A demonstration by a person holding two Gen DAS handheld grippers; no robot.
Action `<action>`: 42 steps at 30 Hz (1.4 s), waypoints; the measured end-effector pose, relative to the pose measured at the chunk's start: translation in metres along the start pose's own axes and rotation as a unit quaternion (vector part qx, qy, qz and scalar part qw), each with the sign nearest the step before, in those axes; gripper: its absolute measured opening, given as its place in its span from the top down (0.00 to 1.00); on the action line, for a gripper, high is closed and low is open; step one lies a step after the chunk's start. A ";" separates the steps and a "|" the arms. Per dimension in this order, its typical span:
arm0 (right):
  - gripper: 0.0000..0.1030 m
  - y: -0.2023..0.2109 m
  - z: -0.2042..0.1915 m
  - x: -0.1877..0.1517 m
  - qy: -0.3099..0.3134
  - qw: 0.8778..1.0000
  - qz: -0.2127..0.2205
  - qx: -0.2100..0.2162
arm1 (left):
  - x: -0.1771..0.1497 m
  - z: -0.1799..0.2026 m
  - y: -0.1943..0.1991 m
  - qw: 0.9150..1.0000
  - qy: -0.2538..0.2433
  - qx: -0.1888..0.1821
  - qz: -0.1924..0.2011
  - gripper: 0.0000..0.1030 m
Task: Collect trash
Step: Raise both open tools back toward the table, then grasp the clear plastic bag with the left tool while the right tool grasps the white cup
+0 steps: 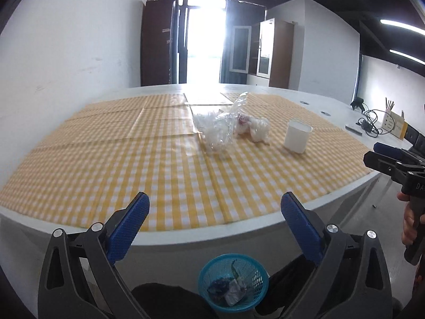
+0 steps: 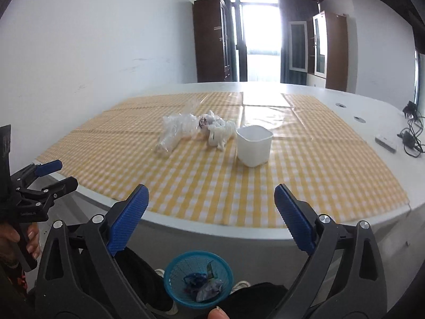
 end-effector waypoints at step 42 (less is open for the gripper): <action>0.15 -0.198 0.050 0.038 0.008 0.993 -0.118 -0.006 | 0.059 -0.032 -0.191 0.991 0.032 -0.047 -0.118 0.06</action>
Point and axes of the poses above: each gripper's, at about its wrist camera, not at the fingertips, and y roughly against the way its jaws point, z to its right, x to its top, the point moved 9 cm from there along -y, roughly the way its jaws point, and after that the axes turned 9 degrees about -x, right-handed, at the moved point
